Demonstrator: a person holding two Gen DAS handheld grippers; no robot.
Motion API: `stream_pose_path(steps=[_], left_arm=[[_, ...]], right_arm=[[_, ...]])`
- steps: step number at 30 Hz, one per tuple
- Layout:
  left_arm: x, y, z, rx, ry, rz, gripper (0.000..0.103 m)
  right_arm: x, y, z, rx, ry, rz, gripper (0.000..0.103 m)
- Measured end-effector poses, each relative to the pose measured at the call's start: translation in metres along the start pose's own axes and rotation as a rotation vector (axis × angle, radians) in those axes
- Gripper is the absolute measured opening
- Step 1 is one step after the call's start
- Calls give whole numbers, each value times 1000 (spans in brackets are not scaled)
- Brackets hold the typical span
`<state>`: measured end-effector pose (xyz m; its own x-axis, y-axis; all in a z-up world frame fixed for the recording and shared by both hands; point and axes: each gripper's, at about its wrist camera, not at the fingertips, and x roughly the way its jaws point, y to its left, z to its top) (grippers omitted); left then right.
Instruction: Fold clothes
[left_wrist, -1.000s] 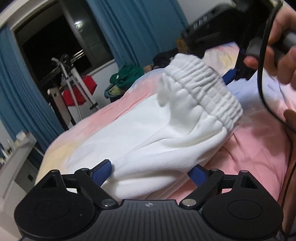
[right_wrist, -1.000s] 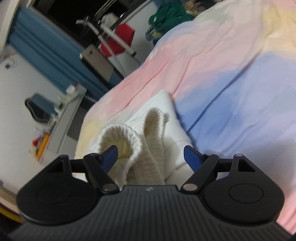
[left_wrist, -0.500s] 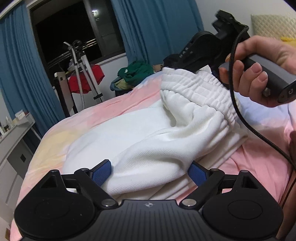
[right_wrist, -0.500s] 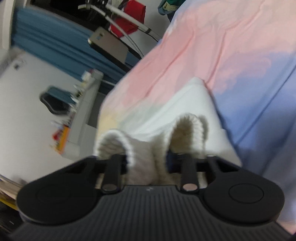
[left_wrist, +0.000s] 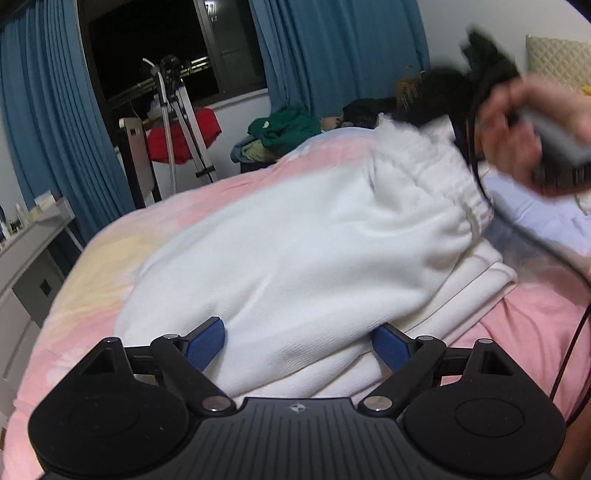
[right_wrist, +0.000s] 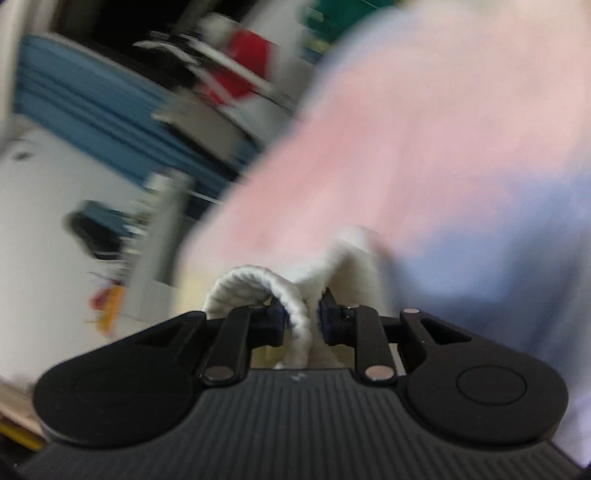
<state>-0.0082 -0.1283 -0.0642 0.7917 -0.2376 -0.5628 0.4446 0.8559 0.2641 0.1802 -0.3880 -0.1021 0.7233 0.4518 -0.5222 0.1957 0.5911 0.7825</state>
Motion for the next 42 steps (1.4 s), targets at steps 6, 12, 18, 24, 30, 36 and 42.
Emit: stream_pose_path(steps=[6, 12, 18, 24, 30, 36, 42], left_arm=[[-4, 0, 0, -6, -2, 3, 89], [-19, -1, -2, 17, -22, 9, 89], [-37, 2, -7, 78, -37, 72, 89], [-52, 14, -8, 94, -62, 85, 91], [-36, 37, -11, -26, 28, 120, 91], [-39, 45, -9, -71, 16, 115, 91], [-41, 53, -6, -118, 21, 107, 91]], right_arm=[[-24, -11, -12, 58, -35, 0, 56], [-85, 6, -39, 50, -247, -163, 76], [-104, 11, -101, 106, -188, -33, 77], [-88, 28, -129, 50, -122, -26, 80], [-63, 23, -131, 87, -77, -55, 77], [-69, 40, -137, -26, -184, -97, 36], [-87, 41, -134, -51, -250, -98, 32]])
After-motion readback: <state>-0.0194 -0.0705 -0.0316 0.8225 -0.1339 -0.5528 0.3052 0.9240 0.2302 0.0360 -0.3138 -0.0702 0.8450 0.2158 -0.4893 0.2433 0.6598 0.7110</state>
